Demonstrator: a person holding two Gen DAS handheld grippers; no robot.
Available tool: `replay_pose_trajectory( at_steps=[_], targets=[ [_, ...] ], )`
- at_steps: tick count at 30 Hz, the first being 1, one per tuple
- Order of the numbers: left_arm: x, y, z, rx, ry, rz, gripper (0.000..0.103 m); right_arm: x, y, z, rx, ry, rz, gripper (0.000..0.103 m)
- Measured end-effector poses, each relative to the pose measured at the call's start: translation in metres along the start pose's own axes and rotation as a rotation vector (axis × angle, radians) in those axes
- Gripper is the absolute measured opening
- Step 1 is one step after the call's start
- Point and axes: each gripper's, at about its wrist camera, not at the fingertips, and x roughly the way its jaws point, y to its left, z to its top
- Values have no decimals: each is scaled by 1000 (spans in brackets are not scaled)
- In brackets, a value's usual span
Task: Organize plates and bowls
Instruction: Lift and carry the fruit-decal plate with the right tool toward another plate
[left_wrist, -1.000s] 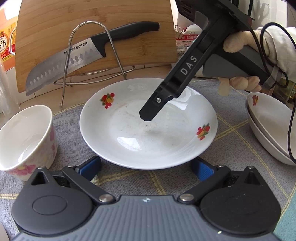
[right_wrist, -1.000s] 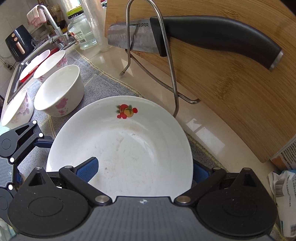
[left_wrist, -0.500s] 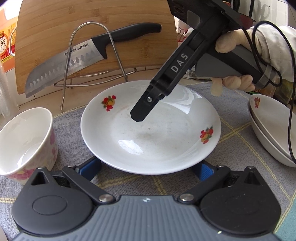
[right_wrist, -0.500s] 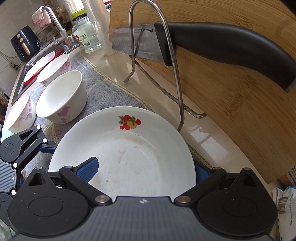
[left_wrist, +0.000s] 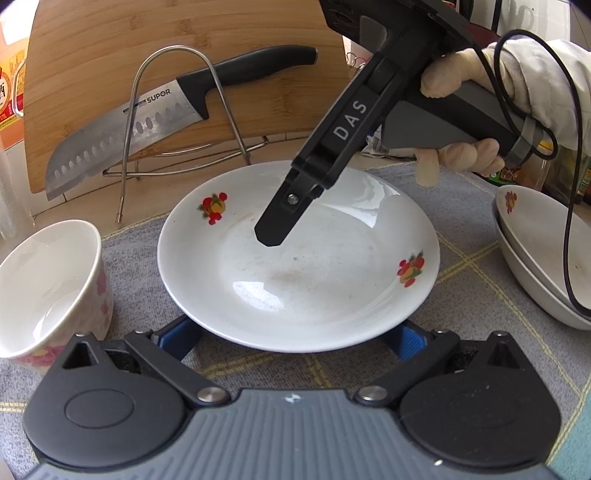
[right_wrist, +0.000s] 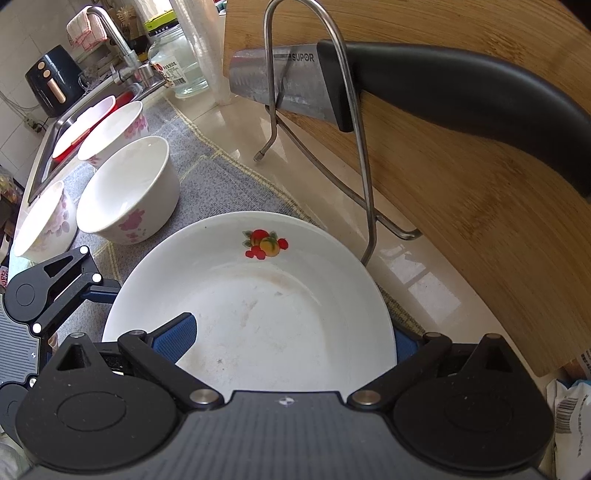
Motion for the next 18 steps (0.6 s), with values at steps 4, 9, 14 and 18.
replay_pose_trajectory(
  at_steps=[4,9,14,18],
  targets=[
    [0,-3,1,19,-8,8,102,1,3,2,-16,18,-10,103],
    [-1,-3,1,13,-2,3,102,1,3,2,-10,19,-9,103],
    [-1,-2,4,9,9,5,101,1,2,3,14,18,-6,103],
    [-1,-2,5,8,16,3,101,0,4,3,11,21,-7,103]
  ],
)
